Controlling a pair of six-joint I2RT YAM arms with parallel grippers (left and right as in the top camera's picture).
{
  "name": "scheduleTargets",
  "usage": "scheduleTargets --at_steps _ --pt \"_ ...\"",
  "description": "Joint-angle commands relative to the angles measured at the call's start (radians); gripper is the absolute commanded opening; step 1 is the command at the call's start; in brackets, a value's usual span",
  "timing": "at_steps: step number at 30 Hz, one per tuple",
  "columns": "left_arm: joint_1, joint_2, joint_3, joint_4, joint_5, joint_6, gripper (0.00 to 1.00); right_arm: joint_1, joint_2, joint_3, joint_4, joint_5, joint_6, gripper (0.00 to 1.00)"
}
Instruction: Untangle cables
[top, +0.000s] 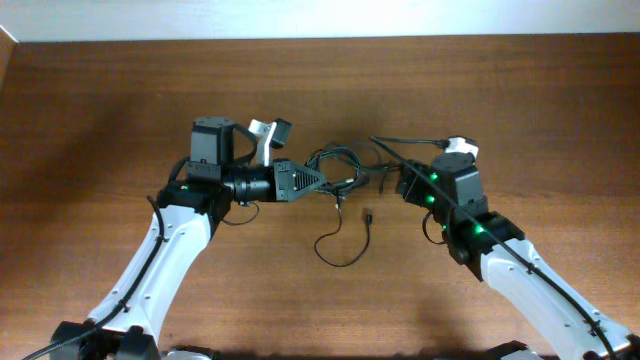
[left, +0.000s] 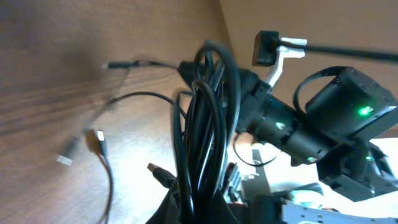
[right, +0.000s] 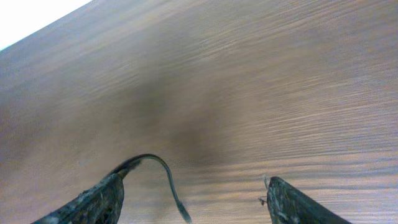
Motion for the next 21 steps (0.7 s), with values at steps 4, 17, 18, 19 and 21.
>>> scheduleTargets --at_steps 4,17,18,19,21 --pt "0.007 -0.010 0.014 0.010 -0.164 0.058 0.00 0.000 -0.002 -0.004 0.021 -0.684 -0.019 0.74" --pt "0.006 -0.010 0.014 0.041 0.022 -0.008 0.00 0.000 0.000 -0.004 0.127 -0.539 0.125 0.71" --pt "0.006 -0.010 0.014 0.041 0.047 -0.008 0.00 0.000 0.002 -0.004 0.113 -0.501 0.151 0.70" --pt "0.006 -0.010 0.014 0.040 0.051 -0.008 0.00 0.000 0.004 -0.004 0.112 -0.482 0.154 0.70" --pt "0.006 -0.010 0.014 0.040 0.051 -0.008 0.00 0.000 0.011 -0.004 0.114 -0.441 0.154 0.70"
